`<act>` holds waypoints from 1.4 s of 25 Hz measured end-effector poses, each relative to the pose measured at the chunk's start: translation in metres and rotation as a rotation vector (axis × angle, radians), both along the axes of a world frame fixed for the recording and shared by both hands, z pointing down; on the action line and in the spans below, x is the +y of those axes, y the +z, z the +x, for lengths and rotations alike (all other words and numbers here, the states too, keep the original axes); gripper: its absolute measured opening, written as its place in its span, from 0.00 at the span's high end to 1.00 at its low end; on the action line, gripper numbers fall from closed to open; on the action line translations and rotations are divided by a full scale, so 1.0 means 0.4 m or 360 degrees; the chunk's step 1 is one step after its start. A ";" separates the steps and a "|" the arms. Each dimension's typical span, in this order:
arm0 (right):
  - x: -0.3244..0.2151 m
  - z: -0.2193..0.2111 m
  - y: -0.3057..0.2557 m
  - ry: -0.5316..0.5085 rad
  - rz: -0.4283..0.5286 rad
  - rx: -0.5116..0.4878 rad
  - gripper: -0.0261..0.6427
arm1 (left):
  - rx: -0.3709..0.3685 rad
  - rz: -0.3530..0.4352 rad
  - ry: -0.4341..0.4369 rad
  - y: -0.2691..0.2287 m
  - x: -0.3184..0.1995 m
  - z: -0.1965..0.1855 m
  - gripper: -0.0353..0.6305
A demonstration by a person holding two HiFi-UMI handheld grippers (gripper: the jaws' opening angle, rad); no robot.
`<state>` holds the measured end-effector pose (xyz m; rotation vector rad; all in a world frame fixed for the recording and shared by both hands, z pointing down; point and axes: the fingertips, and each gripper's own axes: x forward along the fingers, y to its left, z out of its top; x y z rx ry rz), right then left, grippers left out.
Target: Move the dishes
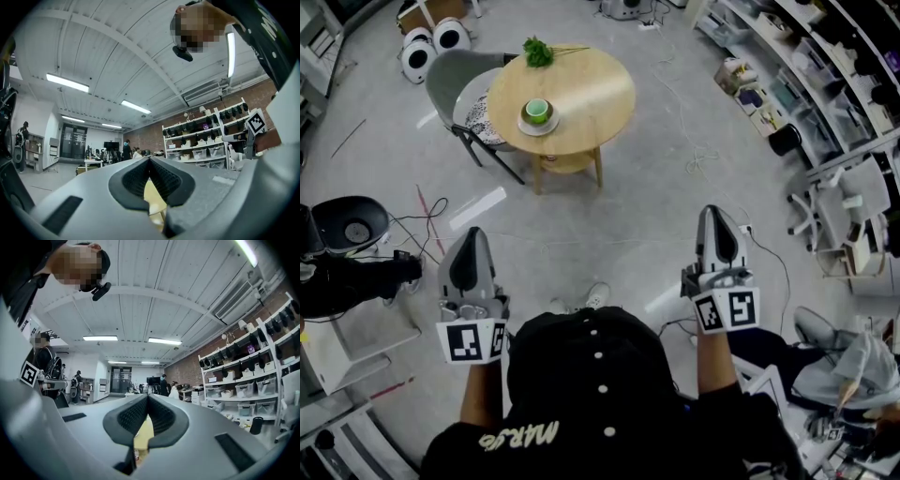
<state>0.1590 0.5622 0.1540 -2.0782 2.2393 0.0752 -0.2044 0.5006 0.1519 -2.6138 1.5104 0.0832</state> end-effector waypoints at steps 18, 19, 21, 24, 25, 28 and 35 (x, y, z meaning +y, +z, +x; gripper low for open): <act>-0.048 0.085 0.045 -0.0151 0.0001 -0.0010 0.52 | -0.0006 -0.0033 -0.0118 0.024 0.009 0.091 0.94; -0.052 0.085 0.049 -0.0161 -0.0003 -0.0007 0.53 | -0.0003 -0.0037 -0.0126 0.029 0.011 0.093 0.94; -0.056 0.088 0.054 -0.0175 -0.0008 -0.0012 0.53 | -0.0005 -0.0051 -0.0136 0.040 0.017 0.096 0.94; -0.065 0.098 0.056 -0.0179 -0.0005 -0.0027 0.54 | -0.0017 -0.0063 -0.0139 0.046 0.013 0.102 0.94; -0.071 0.101 0.058 -0.0179 -0.0004 -0.0031 0.55 | -0.0017 -0.0061 -0.0139 0.046 0.007 0.103 0.94; -0.090 0.099 0.070 -0.0186 -0.0009 -0.0038 0.55 | -0.0014 -0.0059 -0.0137 0.054 -0.014 0.106 0.94; -0.158 0.108 0.080 -0.0161 -0.0021 -0.0024 0.56 | -0.0006 -0.0052 -0.0092 0.065 -0.105 0.127 0.94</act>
